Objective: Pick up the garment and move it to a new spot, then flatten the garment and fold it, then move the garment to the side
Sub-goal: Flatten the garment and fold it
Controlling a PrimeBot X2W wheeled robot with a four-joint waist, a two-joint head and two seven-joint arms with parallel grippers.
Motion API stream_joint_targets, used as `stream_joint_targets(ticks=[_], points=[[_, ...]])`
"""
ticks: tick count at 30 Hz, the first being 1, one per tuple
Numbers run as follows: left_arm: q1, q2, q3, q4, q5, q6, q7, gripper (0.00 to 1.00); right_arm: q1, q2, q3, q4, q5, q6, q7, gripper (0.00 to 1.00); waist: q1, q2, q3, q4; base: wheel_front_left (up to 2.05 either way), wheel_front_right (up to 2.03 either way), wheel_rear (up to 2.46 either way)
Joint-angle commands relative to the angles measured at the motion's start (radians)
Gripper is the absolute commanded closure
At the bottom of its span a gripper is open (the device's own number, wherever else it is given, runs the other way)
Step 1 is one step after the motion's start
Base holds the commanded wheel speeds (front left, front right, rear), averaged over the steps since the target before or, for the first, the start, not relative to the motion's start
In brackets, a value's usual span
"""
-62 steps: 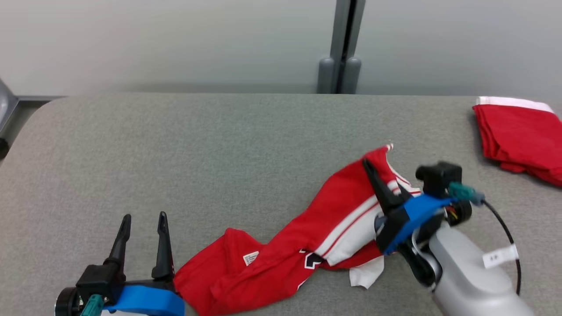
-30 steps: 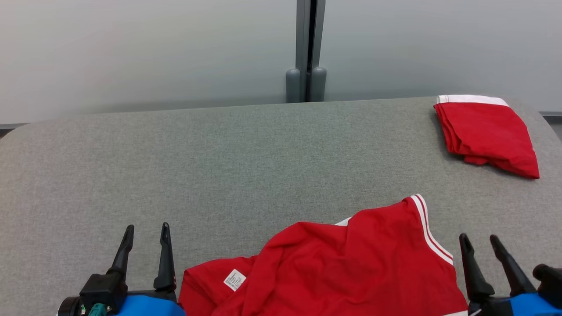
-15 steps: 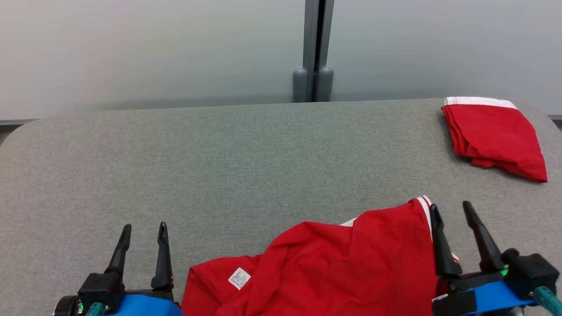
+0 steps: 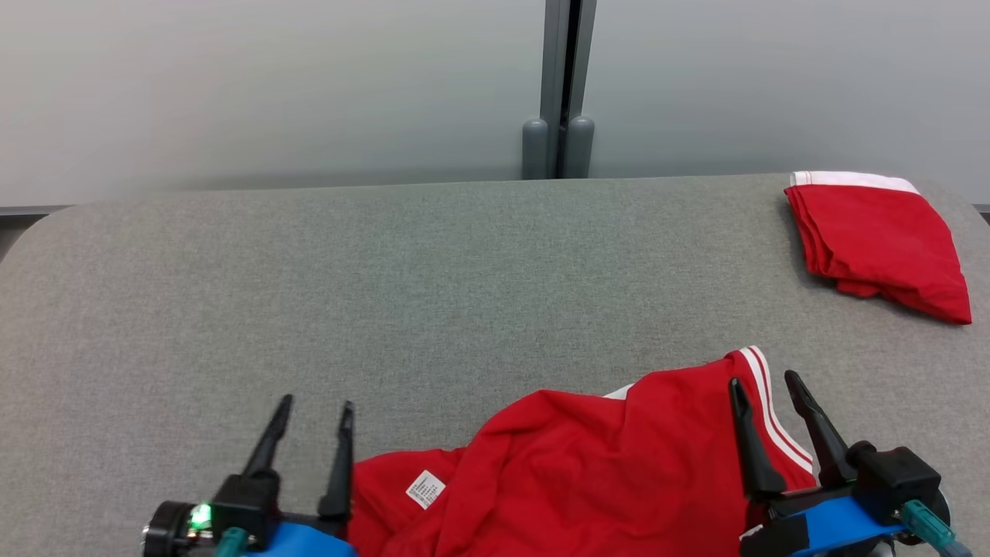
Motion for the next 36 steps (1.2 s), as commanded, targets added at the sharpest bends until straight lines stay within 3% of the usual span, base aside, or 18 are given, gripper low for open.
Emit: stream_joint_targets(ticks=[1, 14, 24, 31, 32, 34, 35, 36], points=[[-0.023, 0.015, -0.042, 0.011, 0.012, -0.007, -0.002, 0.0, -0.02, 0.001, 0.0, 0.007, -0.008, 0.0, -0.005, 0.0, 0.0, 0.0, -0.002, -0.001, 0.0, 0.0, 0.0], [-0.117, 0.079, -0.382, 0.208, -0.053, -0.007, 0.005, 0.0, -0.026, 0.002, 0.008, 0.048, -0.018, 0.0, -0.005, 0.0, 0.0, 0.0, -0.008, -0.022, 0.0, 0.0, 0.0], [-0.165, 0.09, -0.503, 0.367, -0.133, -0.007, 0.056, 0.0, -0.026, 0.002, 0.006, 0.056, -0.02, 0.0, -0.005, 0.0, 0.0, 0.0, -0.008, -0.037, 0.0, 0.0, 0.0], [-0.188, 0.089, -0.58, 0.462, -0.184, -0.007, 0.175, 0.0, -0.03, 0.002, 0.008, 0.062, -0.024, 0.0, -0.005, 0.0, 0.0, 0.0, -0.005, -0.038, 0.0, 0.0, 0.0], [-0.189, 0.088, -0.59, 0.481, -0.194, -0.007, 0.209, 0.06, -0.031, 0.002, 0.008, 0.062, -0.025, 0.0, -0.005, 0.0, 0.0, 0.0, -0.005, -0.038, 0.0, 0.0, 0.0], [-0.196, 0.086, -0.614, 0.5, -0.21, -0.007, 0.241, 0.63, -0.034, 0.002, 0.009, 0.062, -0.028, 0.0, -0.005, 0.0, 0.0, 0.0, -0.003, -0.038, 0.0, 0.0, 0.0], [-0.203, 0.087, -0.622, 0.508, -0.216, -0.007, 0.254, 1.0, -0.036, 0.002, 0.01, 0.062, -0.029, 0.0, -0.005, 0.0, 0.0, 0.0, -0.002, -0.039, 0.0, 0.0, 0.0], [-0.215, 0.09, -0.629, 0.512, -0.223, -0.007, 0.254, 1.0, -0.038, 0.002, 0.01, 0.062, -0.029, 0.0, -0.005, 0.0, 0.0, 0.0, 0.0, -0.038, 0.0, 0.0, 0.0]])
